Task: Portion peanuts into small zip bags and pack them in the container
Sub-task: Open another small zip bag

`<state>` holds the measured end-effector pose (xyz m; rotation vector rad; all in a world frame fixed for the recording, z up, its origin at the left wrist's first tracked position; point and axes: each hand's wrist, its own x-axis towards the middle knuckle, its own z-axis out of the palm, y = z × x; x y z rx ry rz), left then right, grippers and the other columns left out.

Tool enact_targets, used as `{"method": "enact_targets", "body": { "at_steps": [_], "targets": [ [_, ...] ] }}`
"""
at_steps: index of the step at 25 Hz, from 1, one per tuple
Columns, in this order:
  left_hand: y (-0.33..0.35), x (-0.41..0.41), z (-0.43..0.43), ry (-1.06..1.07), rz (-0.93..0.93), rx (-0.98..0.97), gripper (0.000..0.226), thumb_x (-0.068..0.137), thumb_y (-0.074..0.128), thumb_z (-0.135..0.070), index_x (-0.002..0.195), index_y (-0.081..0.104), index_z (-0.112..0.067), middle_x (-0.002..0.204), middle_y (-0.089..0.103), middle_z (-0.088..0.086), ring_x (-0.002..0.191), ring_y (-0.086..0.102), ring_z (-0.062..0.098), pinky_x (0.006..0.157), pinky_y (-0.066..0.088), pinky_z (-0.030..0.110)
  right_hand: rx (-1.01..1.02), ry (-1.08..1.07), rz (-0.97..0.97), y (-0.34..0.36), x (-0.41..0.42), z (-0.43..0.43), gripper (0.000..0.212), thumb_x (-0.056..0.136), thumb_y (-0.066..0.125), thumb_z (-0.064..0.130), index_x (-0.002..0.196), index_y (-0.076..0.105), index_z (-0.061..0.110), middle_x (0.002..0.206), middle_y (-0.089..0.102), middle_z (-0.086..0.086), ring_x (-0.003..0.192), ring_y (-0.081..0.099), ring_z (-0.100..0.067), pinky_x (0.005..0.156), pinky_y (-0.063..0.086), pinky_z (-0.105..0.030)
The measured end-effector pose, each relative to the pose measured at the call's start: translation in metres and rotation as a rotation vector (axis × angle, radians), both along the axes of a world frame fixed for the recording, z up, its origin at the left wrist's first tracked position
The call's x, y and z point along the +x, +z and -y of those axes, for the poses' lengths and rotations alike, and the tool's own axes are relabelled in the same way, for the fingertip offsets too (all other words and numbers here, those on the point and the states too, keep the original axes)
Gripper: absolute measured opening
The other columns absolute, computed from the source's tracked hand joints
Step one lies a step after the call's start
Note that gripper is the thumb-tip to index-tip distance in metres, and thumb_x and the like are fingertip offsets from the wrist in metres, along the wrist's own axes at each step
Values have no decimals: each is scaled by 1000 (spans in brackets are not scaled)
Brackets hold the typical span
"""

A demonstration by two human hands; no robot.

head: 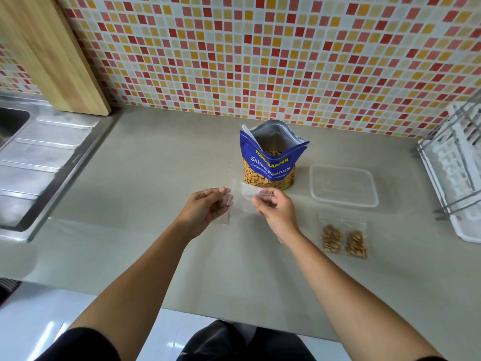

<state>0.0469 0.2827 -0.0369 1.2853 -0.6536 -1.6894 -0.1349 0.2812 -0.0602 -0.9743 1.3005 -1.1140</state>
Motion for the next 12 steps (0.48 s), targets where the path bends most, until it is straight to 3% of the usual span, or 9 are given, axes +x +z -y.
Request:
{"method": "enact_targets", "body": {
  "at_steps": [6,12],
  "targets": [
    [1,-2,2,-28,-6,10,16,89,55,2,99,65,-4,71,70,1,66,66,8,65,56,17,2,7,-29,3,-4,-1,21,82,67,4,89,57,21,81,67,-1,71,60,-9,66,52,-23],
    [21,-10,3,-58,-77,-27,19,87,52,9,90,60,-8,61,67,-2,55,64,7,59,55,17,-61,-13,-51,9,-10,0,21,83,67,9,94,59,25,93,71,-1,88,66,-16,84,53,-39]
  ]
}}
